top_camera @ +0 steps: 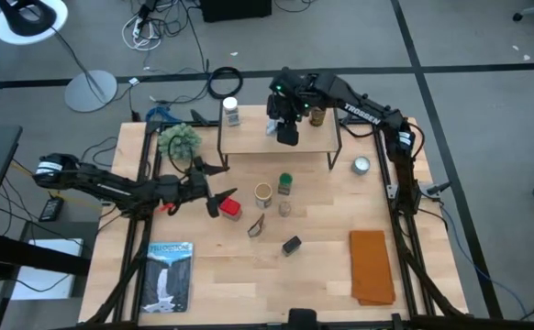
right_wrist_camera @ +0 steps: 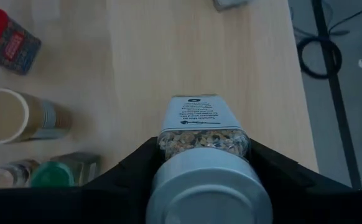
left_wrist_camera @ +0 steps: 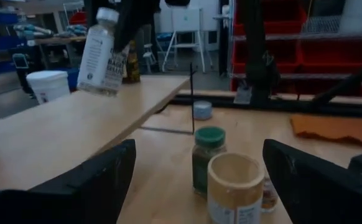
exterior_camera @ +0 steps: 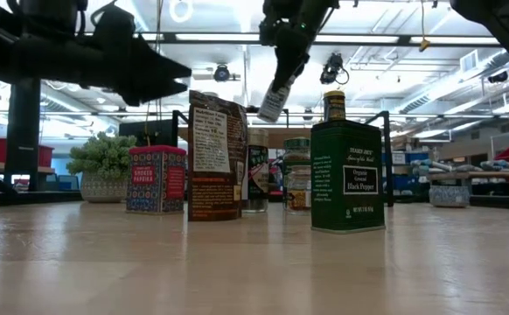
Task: Shelf spices
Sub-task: Put the white seasoning bottle on the shelf
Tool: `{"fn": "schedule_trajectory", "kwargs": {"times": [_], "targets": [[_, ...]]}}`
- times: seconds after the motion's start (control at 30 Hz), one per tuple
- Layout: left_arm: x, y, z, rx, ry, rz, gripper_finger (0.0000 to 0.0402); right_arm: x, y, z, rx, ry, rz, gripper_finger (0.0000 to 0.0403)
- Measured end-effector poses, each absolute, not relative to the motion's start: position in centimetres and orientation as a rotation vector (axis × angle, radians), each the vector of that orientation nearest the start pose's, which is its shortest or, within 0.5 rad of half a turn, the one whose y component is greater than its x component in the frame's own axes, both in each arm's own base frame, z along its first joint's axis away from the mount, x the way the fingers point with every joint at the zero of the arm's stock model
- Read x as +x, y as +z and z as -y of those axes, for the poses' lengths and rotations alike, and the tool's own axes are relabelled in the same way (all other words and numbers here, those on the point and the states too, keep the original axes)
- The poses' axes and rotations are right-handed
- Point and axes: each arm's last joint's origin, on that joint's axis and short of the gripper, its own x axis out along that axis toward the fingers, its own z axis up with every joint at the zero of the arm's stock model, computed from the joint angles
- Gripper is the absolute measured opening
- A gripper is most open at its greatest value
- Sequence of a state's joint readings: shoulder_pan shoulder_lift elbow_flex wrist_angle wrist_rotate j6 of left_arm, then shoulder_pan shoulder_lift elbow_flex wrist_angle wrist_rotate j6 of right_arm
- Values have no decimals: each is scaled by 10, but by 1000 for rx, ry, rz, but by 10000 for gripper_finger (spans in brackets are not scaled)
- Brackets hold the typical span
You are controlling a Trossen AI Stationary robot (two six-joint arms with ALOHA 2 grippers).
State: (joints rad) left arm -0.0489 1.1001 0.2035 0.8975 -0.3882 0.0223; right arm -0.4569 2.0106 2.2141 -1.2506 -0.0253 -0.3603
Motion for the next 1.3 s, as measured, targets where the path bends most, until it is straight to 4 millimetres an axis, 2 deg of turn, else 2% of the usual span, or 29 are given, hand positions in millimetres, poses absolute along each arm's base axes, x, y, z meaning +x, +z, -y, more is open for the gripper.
{"fn": "schedule_trajectory", "kwargs": {"times": [0.3,0.83,1.17,1.3], "targets": [[199,176,-5,21,356,-49,357,366,354,182,-48,-189,-1122,218],[199,176,-5,23,355,-49,357,365,355,183,-50,-201,-1122,274],[199,176,-5,25,355,-51,357,358,387,180,-80,-224,-1053,273],[199,176,-5,26,355,-55,357,351,399,176,-78,-222,-1056,260]]}}
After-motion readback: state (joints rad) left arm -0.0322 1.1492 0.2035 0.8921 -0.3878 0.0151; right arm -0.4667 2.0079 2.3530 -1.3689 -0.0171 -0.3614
